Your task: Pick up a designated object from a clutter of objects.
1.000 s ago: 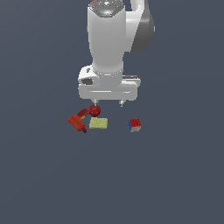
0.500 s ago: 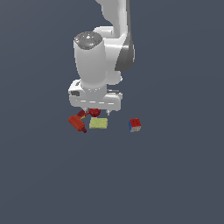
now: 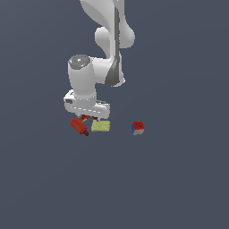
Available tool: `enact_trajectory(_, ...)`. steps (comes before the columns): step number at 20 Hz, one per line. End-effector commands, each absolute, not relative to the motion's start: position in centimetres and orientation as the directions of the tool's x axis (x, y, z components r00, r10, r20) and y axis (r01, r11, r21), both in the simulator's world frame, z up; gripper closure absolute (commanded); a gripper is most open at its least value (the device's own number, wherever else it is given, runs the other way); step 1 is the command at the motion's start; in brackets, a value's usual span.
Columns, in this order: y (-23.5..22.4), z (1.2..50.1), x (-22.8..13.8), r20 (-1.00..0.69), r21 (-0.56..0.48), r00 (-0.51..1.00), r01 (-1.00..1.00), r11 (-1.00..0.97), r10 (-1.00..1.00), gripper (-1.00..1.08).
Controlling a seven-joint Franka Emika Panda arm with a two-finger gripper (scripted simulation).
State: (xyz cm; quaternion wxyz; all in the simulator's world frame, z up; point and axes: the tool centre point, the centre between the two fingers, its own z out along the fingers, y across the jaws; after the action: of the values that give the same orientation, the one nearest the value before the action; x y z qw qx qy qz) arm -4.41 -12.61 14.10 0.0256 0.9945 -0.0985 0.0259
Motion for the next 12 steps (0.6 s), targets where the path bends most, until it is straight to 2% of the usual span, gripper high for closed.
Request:
enact_trajectory(1,-14.0,12.5,-5.5,0.067,0.051,0.974,-0.219,-0.974,-0.215,-1.0)
enact_trajectory(12,-18.3,7.1,-10.8,0.105,0.07,0.951,-0.297,-0.952,-0.29,-1.0)
